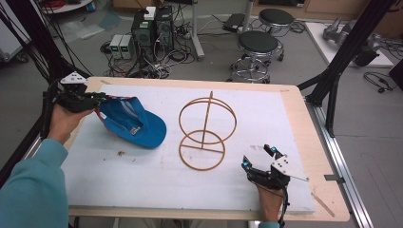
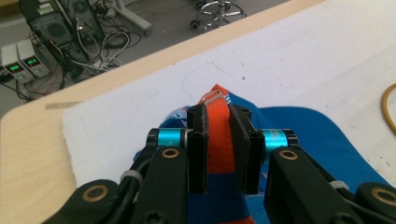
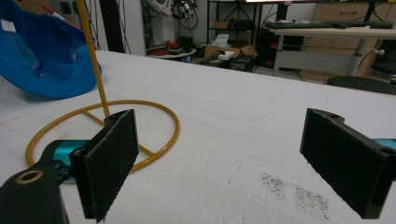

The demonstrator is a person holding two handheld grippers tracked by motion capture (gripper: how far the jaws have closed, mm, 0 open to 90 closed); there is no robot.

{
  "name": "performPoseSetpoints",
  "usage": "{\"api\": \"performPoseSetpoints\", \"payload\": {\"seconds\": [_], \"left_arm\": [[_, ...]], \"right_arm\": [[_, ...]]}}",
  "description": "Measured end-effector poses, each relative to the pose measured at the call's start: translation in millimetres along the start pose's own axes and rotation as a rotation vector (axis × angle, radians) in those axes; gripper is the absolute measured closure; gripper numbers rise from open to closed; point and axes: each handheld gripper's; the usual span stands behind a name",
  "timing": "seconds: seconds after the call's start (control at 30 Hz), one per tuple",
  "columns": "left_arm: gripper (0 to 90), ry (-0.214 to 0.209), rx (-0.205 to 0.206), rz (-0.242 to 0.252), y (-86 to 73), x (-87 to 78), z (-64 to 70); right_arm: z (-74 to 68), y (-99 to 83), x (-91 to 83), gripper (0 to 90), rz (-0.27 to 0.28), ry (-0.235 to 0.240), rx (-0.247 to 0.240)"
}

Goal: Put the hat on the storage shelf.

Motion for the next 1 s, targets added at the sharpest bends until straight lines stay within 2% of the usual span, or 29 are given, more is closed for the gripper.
{"api": "performPoseSetpoints", "payload": {"seconds": [0.17,0.27,0.4,0.57,1.0], "left_arm": [[77.6,-0.030,-0.019,0.012,8.9,-5.5,4.7],[77.6,-0.082,-0.062,0.013,11.3,-5.3,5.5],[77.6,-0.094,-0.055,0.030,16.6,-8.3,7.5],[77.7,-0.123,-0.080,0.065,26.3,-15.6,8.8],[77.7,-0.116,-0.023,0.117,55.6,-35.9,21.8]], "right_arm": [[0.0,0.0,0.0,10.5,0.000,0.000,0.000],[-0.1,0.1,0.0,10.5,0.000,-0.001,0.000],[0.0,0.0,0.0,10.5,0.000,-0.001,0.002],[-0.4,0.1,0.2,10.5,-0.003,-0.003,0.004],[-0.5,0.2,0.5,10.5,-0.001,-0.005,-0.002]]}}
Point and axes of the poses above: each handheld gripper's, and its own axes: x roughly forward along the jaws, y roughly out of its top, z roughly to its right, and after that the axes turned 13 degrees about -x, right-handed
